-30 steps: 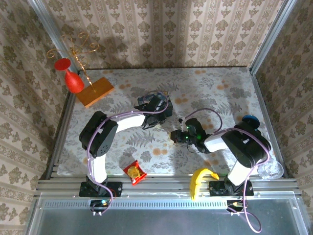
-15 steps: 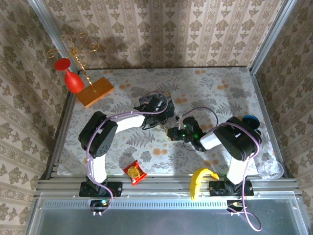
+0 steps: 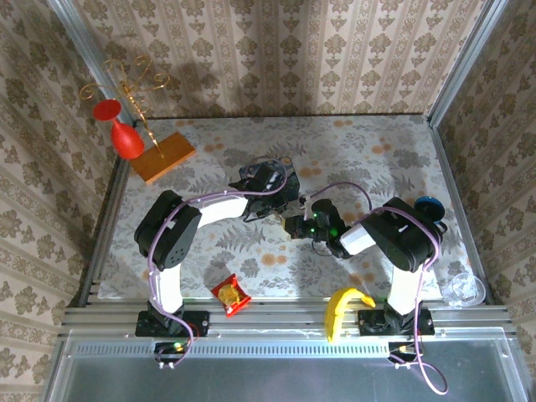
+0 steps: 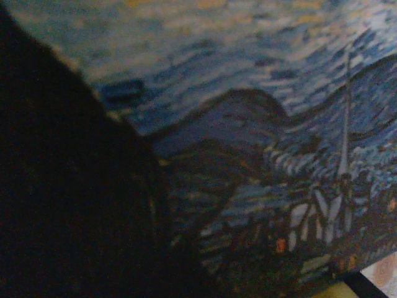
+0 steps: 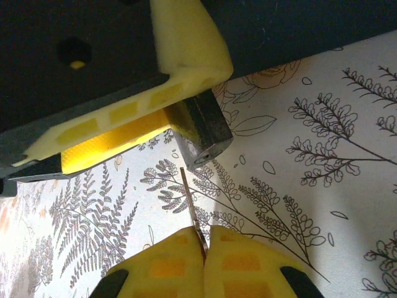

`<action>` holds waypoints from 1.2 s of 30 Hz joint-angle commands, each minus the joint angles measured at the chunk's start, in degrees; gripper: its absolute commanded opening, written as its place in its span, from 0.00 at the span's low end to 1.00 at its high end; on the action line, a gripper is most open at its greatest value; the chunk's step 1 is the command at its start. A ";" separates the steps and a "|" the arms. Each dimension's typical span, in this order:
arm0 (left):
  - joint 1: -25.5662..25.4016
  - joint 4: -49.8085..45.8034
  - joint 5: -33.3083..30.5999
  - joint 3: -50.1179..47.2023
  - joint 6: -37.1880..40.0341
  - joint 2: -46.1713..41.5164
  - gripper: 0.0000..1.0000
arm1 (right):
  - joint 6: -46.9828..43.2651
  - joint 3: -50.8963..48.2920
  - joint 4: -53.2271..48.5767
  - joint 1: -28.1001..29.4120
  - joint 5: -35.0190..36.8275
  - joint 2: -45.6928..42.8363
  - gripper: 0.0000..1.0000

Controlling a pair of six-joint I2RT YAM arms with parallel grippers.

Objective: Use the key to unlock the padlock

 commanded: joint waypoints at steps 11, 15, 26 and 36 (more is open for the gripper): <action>0.84 0.46 2.47 -1.23 -1.46 -1.89 0.00 | 1.35 -5.00 -0.73 -0.33 6.67 -4.35 0.00; 0.84 0.56 2.88 -1.37 -1.55 -1.72 0.00 | 1.18 -4.22 0.06 -0.36 6.15 -3.24 0.00; 0.84 1.37 2.88 -2.70 -1.73 -1.83 0.00 | 1.38 -1.24 1.41 -0.28 5.26 -0.10 0.00; 0.84 2.05 2.93 -2.90 -1.99 -1.62 0.00 | 1.05 0.28 -0.09 -0.26 4.40 0.00 0.00</action>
